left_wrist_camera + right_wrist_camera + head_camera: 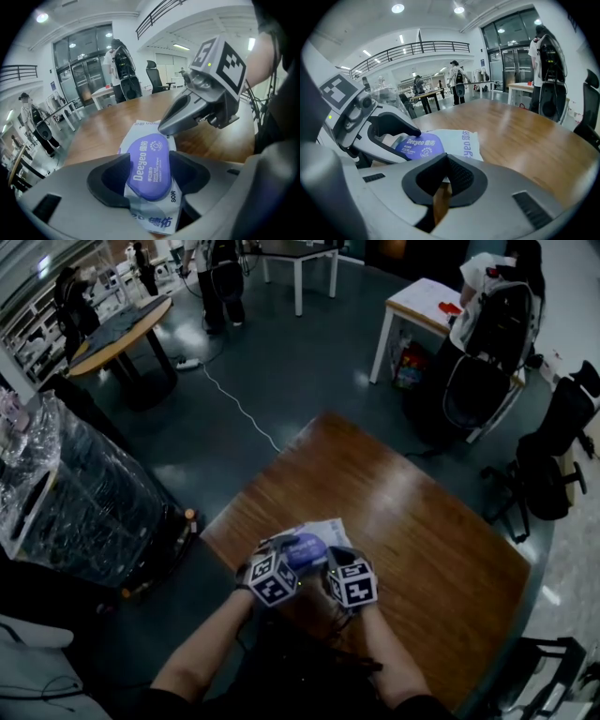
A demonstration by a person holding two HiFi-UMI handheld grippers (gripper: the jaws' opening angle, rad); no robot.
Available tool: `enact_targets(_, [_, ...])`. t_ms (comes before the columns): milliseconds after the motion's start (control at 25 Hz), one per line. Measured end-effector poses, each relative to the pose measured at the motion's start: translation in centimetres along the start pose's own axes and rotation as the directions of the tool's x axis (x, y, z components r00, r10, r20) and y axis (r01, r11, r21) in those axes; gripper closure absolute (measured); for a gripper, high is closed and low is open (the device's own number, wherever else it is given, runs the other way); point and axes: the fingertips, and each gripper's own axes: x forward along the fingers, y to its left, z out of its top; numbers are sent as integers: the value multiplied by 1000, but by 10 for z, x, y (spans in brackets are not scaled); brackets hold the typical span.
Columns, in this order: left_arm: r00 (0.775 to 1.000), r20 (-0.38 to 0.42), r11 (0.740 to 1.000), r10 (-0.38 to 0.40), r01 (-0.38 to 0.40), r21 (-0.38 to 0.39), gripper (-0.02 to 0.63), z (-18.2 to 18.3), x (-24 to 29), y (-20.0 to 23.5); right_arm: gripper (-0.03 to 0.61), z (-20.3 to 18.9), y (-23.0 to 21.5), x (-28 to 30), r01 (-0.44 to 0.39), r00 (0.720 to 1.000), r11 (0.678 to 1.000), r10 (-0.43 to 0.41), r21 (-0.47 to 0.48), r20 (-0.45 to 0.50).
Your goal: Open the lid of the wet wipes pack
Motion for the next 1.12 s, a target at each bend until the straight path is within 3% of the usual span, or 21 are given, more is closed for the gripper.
enact_targets(200, [1000, -11, 999, -2, 3, 32, 365, -2, 3, -1, 568, -5, 0, 2, 3, 1000, 999, -2, 36, -22])
enact_targets(560, [994, -29, 995, -102, 102, -17, 374, -3, 4, 2, 568, -7, 0, 3, -15, 1000, 998, 16, 56, -22])
enact_targets(840, [984, 5, 979, -176, 175, -104, 380, 0, 2, 7, 568, -9, 0, 4, -20, 999, 999, 21, 49, -25])
enact_targets(960, [974, 42, 962, -224, 228, -148, 402, 6, -3, 8, 568, -9, -1, 4, -18, 1000, 999, 19, 48, -22])
enact_targets(1120, [965, 76, 959, -251, 259, -117, 481, 16, -12, 2, 566, -9, -1, 3, -11, 1000, 999, 12, 51, -24])
